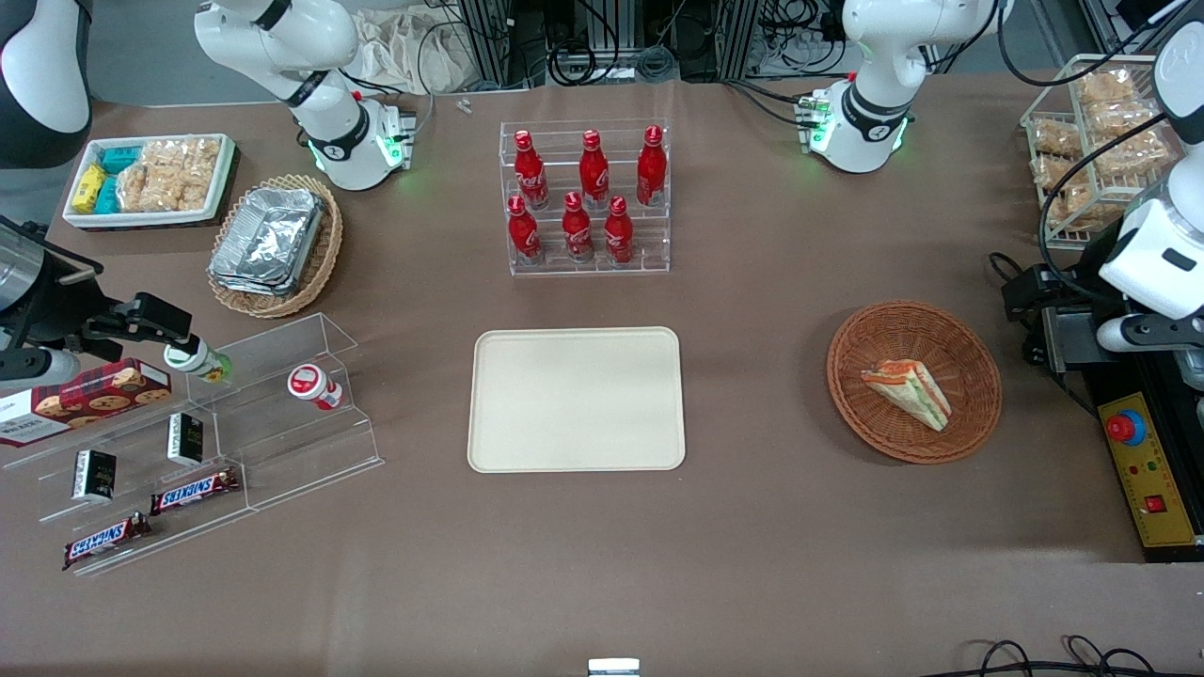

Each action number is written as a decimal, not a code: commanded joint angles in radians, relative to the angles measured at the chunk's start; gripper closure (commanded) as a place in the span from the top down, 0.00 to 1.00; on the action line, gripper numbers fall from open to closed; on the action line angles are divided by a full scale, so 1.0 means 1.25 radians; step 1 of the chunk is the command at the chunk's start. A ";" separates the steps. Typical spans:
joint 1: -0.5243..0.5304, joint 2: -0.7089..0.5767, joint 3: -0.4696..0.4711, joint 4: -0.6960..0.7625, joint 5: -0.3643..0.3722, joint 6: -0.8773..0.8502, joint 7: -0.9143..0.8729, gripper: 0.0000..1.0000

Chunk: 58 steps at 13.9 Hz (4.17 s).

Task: Place sandwich from basket to tray
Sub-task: 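Move the left gripper over the wicker basket above the wrapped sandwich, then lower the left gripper into the basket and close it on the sandwich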

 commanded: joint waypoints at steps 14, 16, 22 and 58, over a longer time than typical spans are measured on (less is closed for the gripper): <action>0.005 0.009 -0.001 -0.152 -0.058 0.078 -0.420 1.00; 0.002 0.012 -0.002 -0.201 -0.058 0.128 -0.493 1.00; -0.009 0.026 -0.006 -0.408 0.017 0.384 -0.589 1.00; 0.015 0.101 0.002 -0.517 0.042 0.602 -0.551 0.02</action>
